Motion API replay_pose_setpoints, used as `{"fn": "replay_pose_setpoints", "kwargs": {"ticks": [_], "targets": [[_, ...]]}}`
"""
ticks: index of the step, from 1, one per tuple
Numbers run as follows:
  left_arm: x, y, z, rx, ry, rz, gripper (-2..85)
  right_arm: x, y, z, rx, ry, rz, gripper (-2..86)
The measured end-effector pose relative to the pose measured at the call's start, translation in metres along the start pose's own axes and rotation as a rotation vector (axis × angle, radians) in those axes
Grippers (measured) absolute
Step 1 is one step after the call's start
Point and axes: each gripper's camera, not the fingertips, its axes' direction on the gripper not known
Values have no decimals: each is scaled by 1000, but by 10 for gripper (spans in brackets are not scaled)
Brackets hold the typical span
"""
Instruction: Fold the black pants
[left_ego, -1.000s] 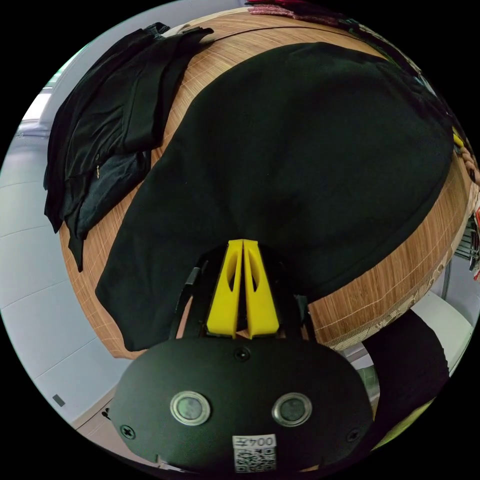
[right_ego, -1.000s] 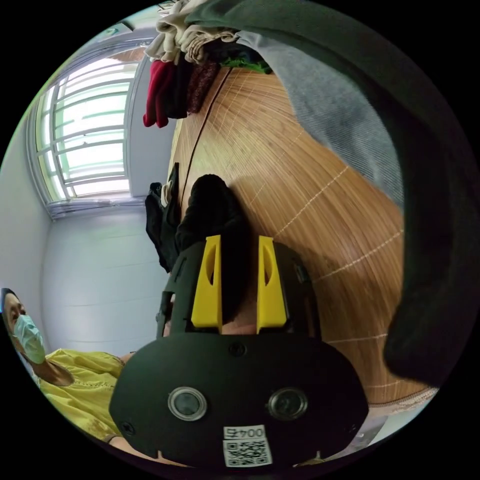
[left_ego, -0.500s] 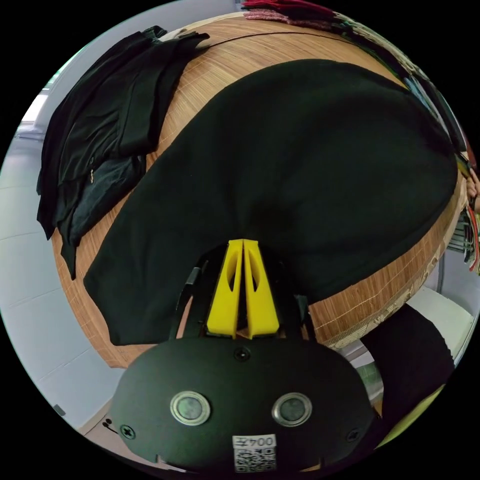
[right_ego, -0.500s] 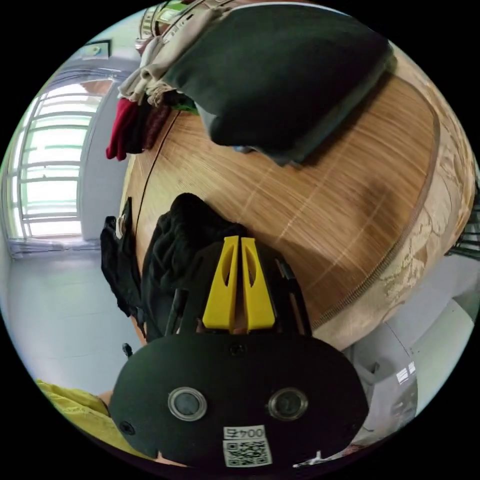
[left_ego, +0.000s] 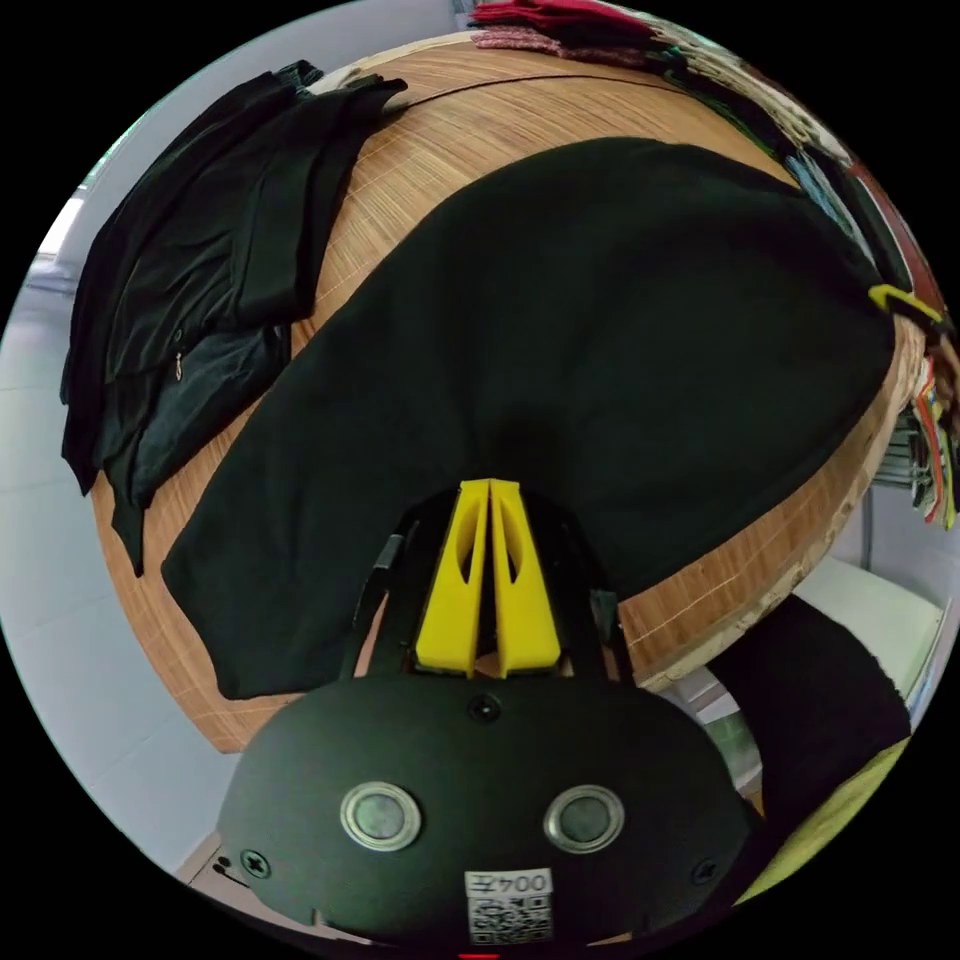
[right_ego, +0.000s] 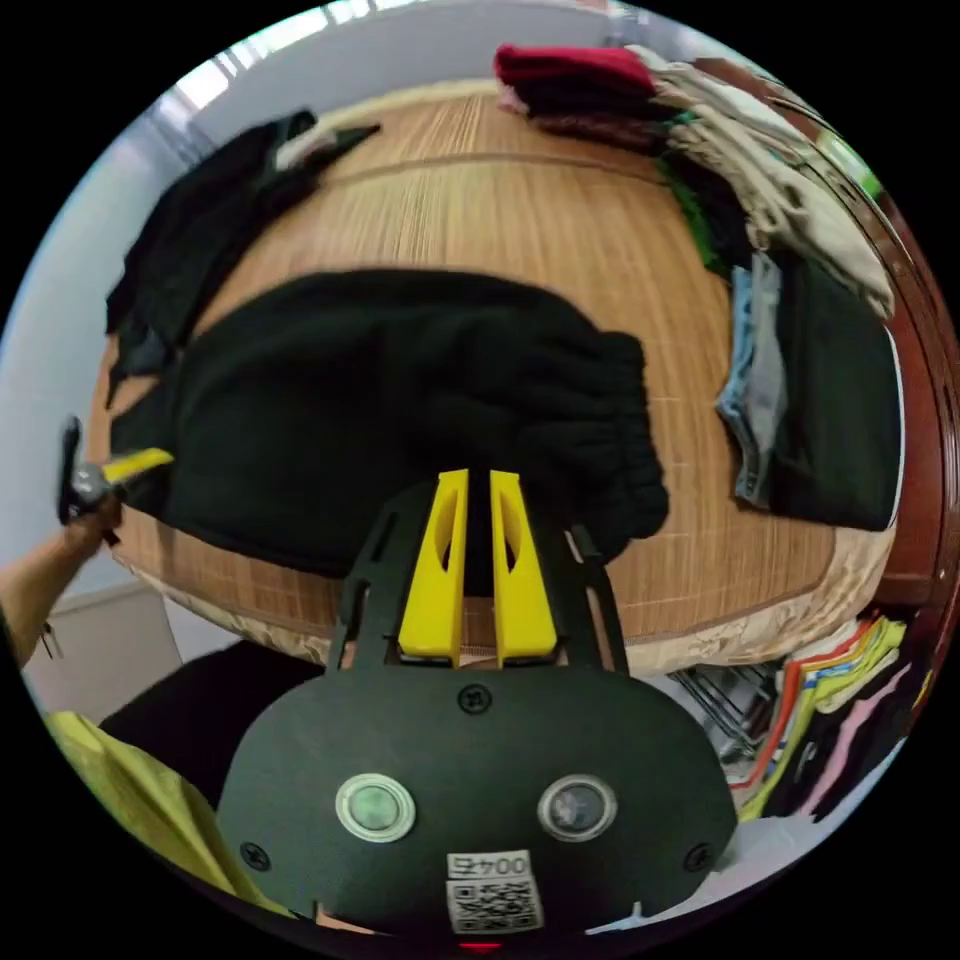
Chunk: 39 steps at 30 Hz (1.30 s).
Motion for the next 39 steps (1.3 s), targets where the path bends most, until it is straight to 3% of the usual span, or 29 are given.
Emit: {"fn": "replay_pose_setpoints", "kwargs": {"ticks": [2,7,14,17,23,33,37,39], "targets": [[-18,-8,-28,126,81,-29,20,-25,-10,42,-157,68,-30,53],[-43,-62,-63,321,96,64,71,-44,-23,59,-150,74,-16,49],[-80,-176,-29,160,305,263,101,-76,-45,24,50,-227,156,70],[-89,-201,-15,63,422,327,98,-105,-67,35,41,-403,180,82],[-116,-219,-11,65,508,333,53,-163,-118,70,-44,-578,171,93],[-83,-159,-70,335,301,436,17,-212,-152,103,-94,-590,303,136],[-66,-141,-73,378,260,496,15,-235,-152,124,-161,-472,258,68],[-72,-146,-72,371,295,490,15,-236,-144,128,-110,-513,263,43]]}}
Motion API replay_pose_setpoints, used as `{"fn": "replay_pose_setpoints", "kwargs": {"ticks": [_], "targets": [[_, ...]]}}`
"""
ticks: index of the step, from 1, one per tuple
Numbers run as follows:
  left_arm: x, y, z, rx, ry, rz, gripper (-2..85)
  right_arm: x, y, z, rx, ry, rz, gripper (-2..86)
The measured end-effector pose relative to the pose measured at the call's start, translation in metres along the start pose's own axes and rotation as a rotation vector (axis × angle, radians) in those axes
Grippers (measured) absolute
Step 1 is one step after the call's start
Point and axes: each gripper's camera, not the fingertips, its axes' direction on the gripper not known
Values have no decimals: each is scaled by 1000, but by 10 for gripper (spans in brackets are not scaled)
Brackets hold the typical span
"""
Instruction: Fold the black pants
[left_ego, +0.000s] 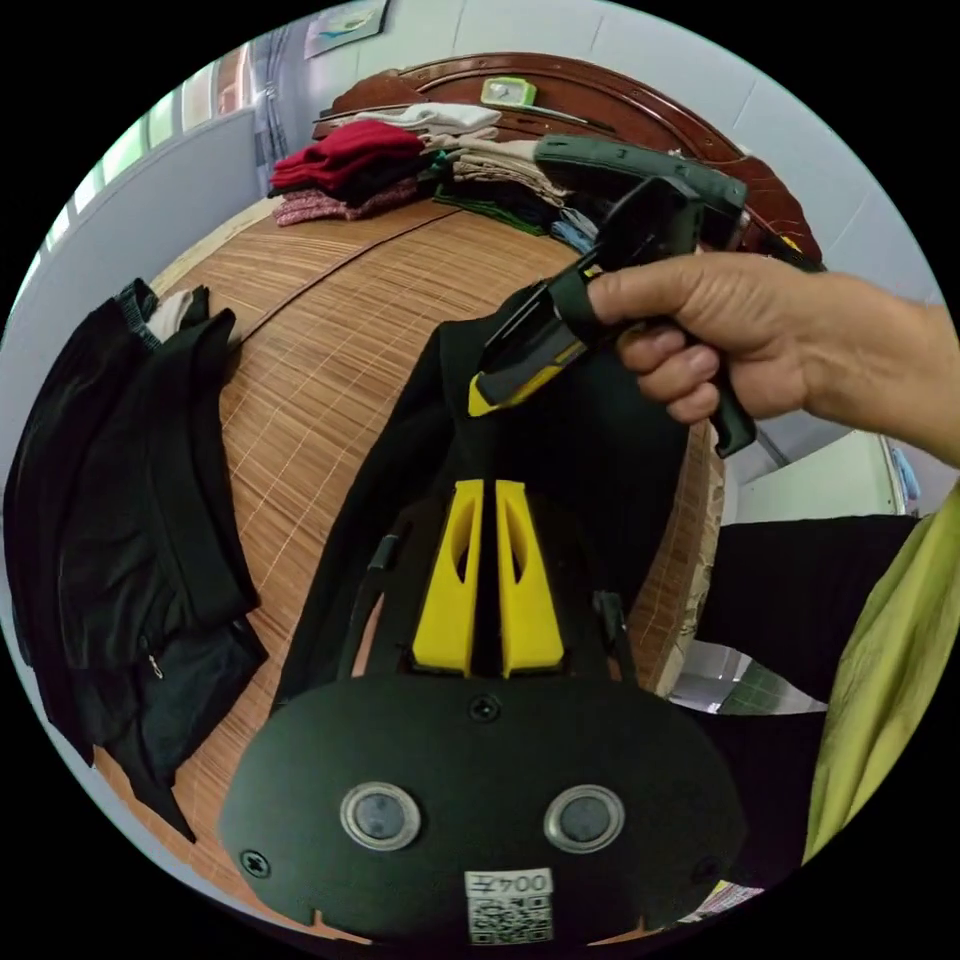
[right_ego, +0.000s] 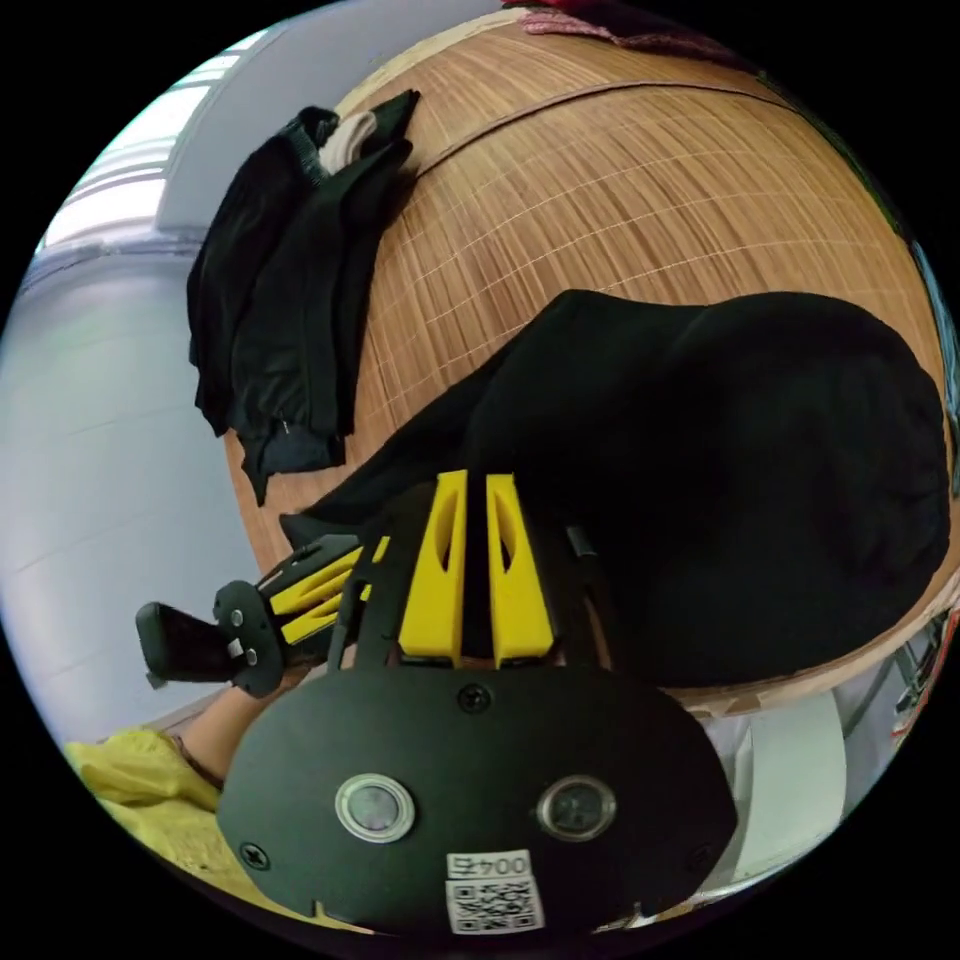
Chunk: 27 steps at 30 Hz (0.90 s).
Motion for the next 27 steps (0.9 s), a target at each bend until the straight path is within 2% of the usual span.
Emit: {"fn": "replay_pose_setpoints", "kwargs": {"ticks": [3,7,9,14,17,20,27], "targets": [[-43,-3,-12,34,138,-85,18,12,15,4,83,-109,35,36],[-139,-6,-35,167,384,-350,25,18,27,13,122,-157,11,33],[-175,-16,-24,171,511,-472,33,17,30,19,136,-157,-7,32],[-215,-86,70,-117,855,-599,77,12,33,34,158,-147,-27,33],[-225,-104,113,-161,1002,-705,92,6,36,43,162,-110,-67,33],[-241,-110,138,-159,1042,-840,98,3,39,53,162,-83,-100,33],[-252,-129,184,-246,1107,-956,100,-11,46,74,146,25,-222,41]]}}
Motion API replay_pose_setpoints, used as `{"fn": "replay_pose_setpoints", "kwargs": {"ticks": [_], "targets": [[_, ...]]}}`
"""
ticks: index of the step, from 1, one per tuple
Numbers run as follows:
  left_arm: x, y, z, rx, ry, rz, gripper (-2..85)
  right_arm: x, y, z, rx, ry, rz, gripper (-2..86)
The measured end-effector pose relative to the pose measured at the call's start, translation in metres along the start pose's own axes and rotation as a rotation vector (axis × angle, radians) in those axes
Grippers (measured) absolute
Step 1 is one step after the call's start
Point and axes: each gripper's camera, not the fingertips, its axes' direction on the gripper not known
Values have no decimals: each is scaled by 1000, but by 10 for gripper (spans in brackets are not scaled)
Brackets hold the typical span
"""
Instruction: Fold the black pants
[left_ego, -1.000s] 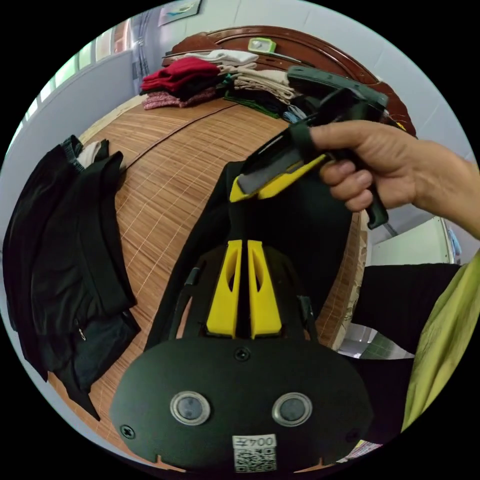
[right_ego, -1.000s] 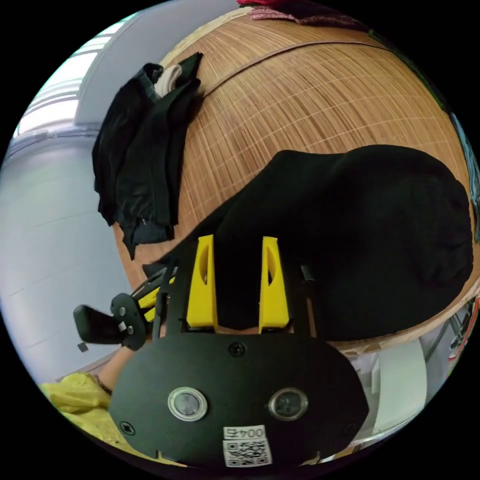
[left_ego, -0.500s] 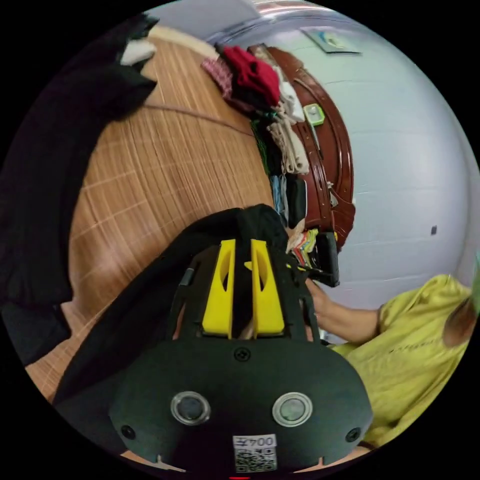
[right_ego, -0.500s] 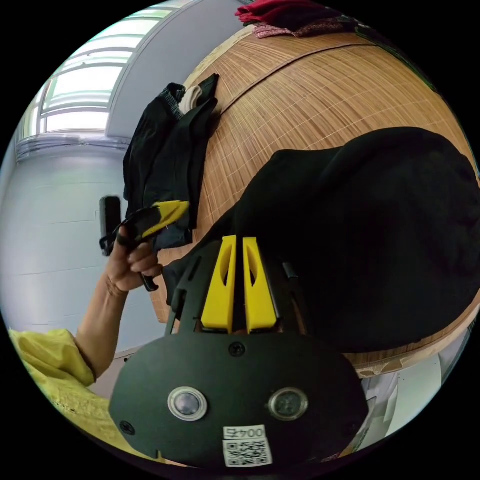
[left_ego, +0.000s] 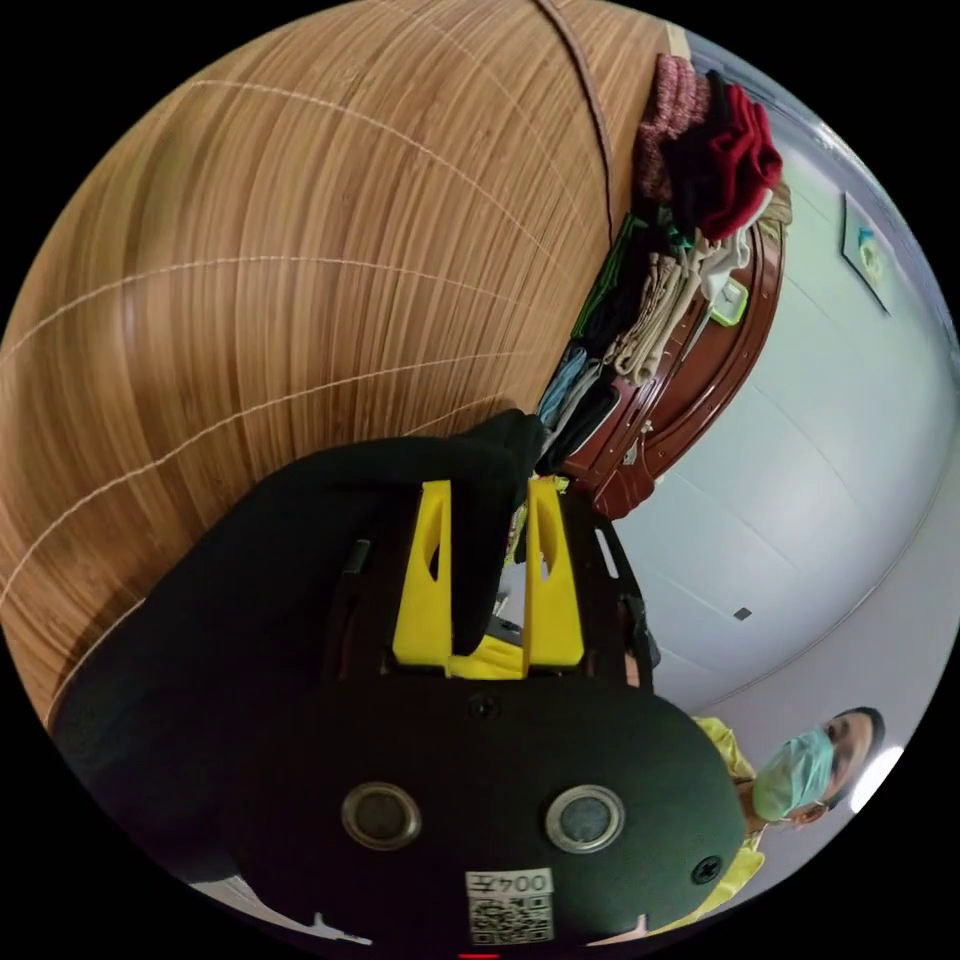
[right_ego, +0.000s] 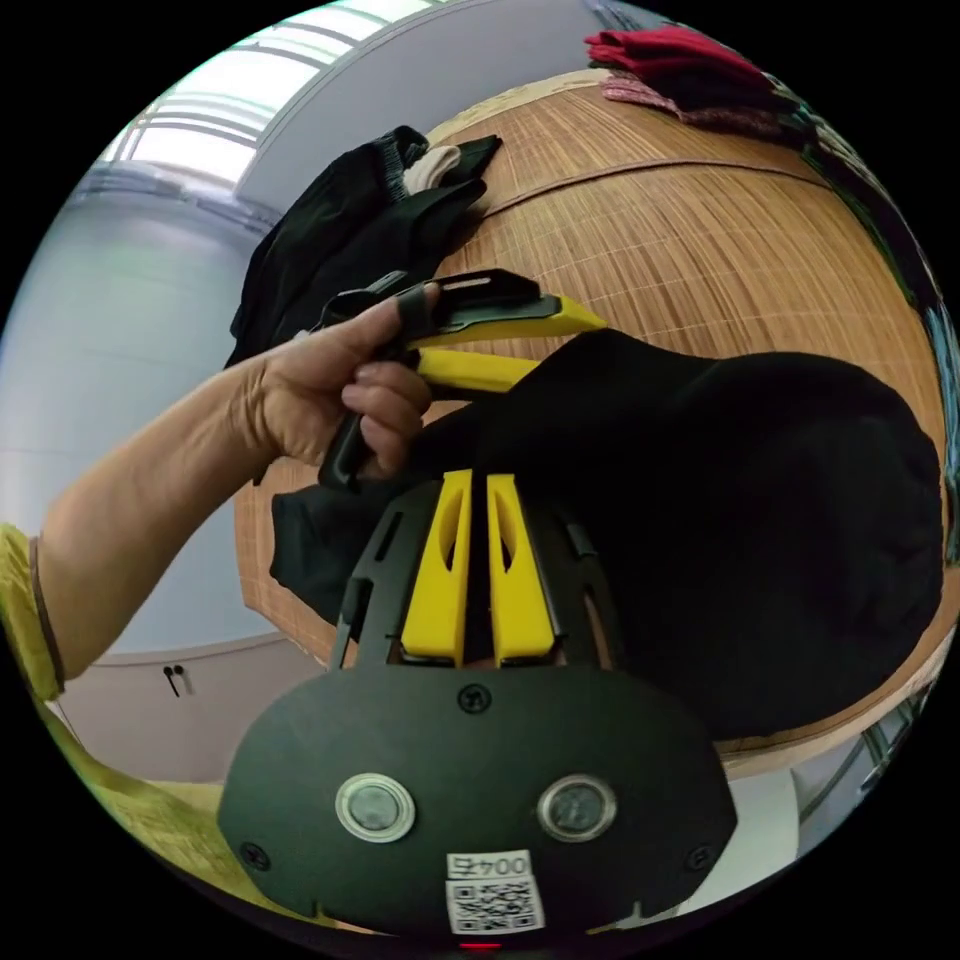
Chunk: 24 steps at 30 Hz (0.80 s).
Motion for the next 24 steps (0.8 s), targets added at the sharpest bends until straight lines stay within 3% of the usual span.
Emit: {"fn": "replay_pose_setpoints", "kwargs": {"ticks": [3,9,14,20,24], "targets": [[-6,-11,3,6,1,-25,93,-2,12,-6,-35,42,-86,49],[-9,-24,5,-1,-41,9,74,44,65,-22,-100,390,-86,64],[-13,-30,11,14,-189,47,42,73,88,-2,-246,543,-82,64],[-18,-34,21,64,-415,99,25,87,107,19,-280,522,-112,55],[-48,-32,30,105,-422,91,22,98,111,15,-288,467,-109,52]]}}
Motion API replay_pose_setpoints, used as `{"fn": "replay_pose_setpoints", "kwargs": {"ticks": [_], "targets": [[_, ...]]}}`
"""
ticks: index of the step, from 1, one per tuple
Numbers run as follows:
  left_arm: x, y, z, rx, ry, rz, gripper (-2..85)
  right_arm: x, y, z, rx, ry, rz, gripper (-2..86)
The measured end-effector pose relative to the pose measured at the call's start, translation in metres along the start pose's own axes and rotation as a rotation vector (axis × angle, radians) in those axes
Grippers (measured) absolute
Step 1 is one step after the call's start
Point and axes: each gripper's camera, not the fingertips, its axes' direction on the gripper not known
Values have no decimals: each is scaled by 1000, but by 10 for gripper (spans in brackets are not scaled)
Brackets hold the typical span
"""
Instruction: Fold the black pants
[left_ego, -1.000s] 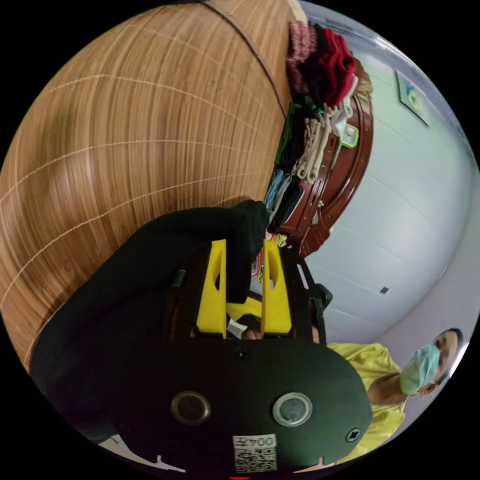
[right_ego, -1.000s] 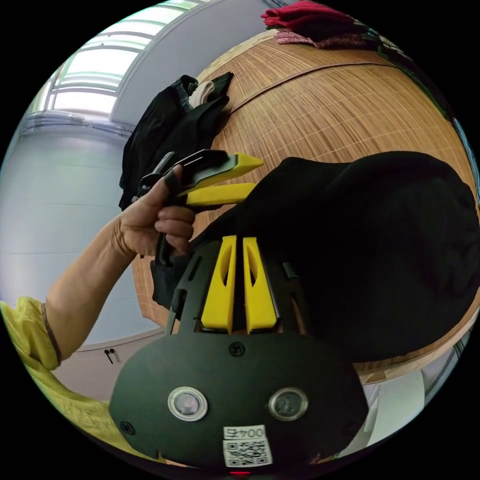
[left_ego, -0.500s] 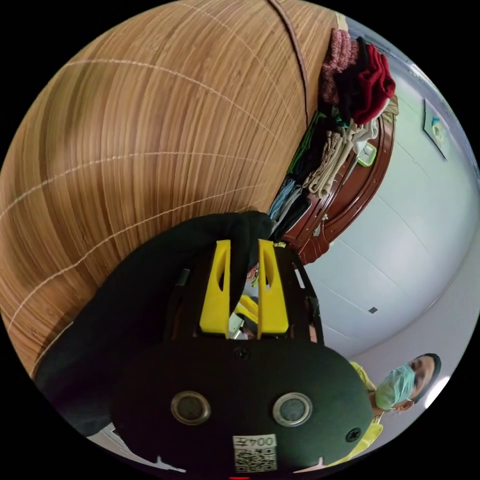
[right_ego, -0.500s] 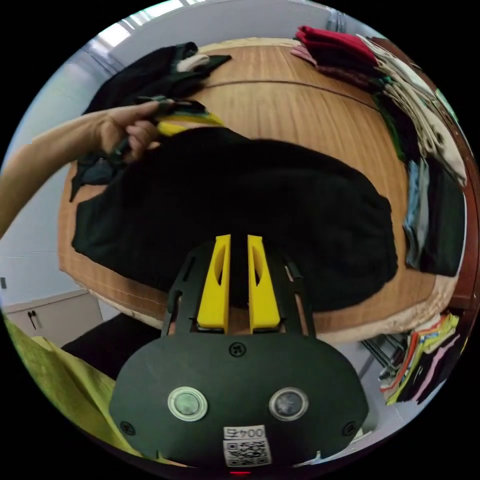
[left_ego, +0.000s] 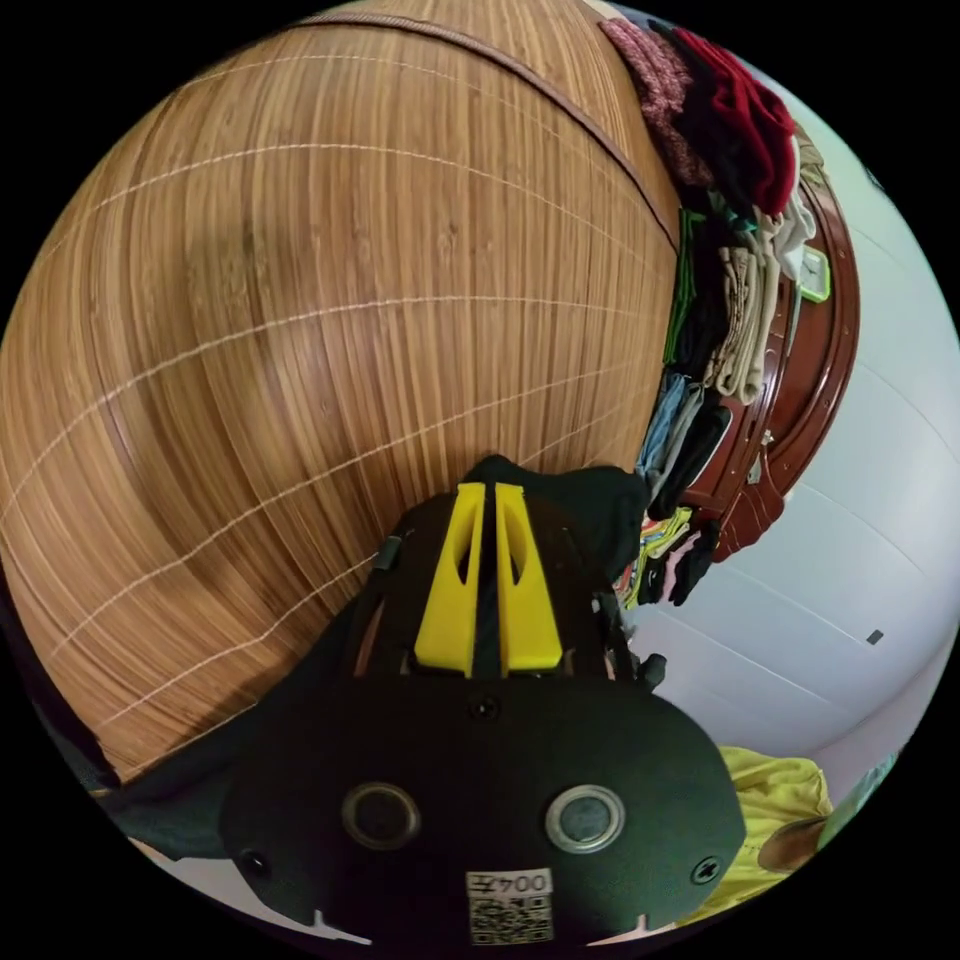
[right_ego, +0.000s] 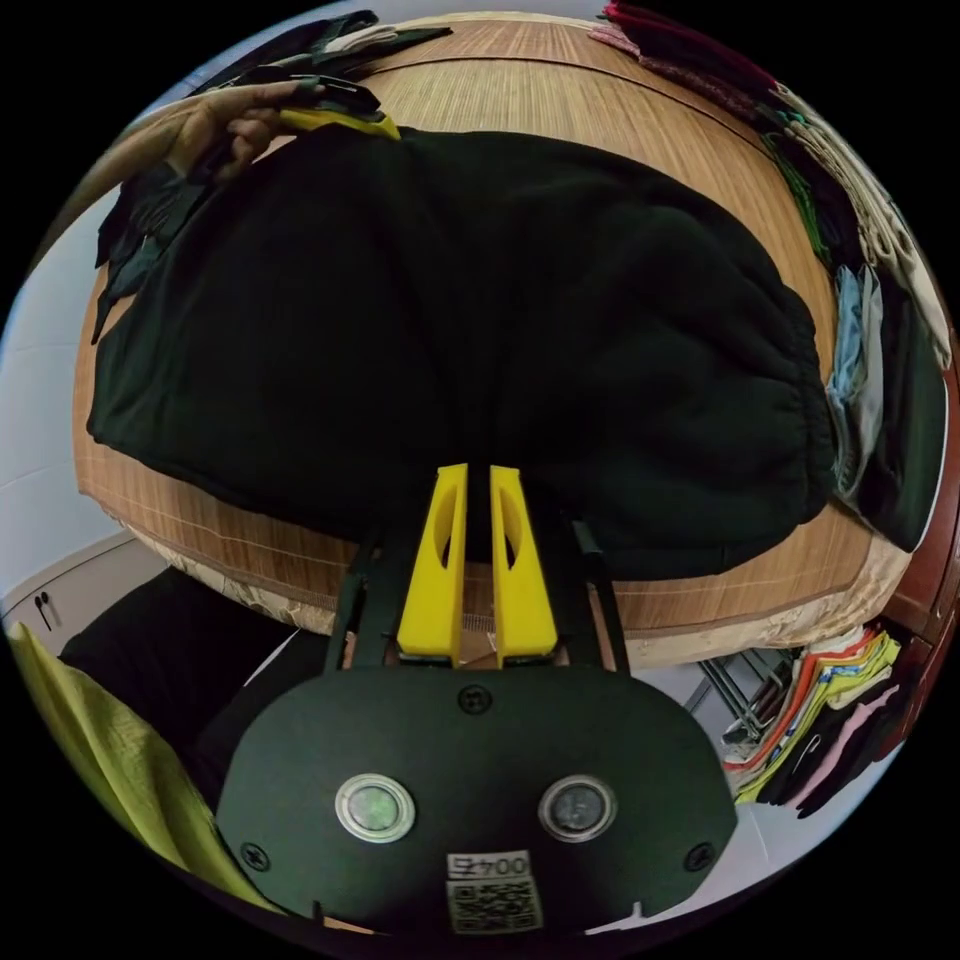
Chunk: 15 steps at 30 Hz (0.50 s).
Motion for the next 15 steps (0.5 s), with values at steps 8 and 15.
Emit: {"fn": "replay_pose_setpoints", "kwargs": {"ticks": [8,15], "targets": [[-43,64,-12,225,104,50,43,14,6,1,-62,-4,-31,52],[-95,181,-83,415,33,129,66,29,20,0,-57,4,-28,52]]}}
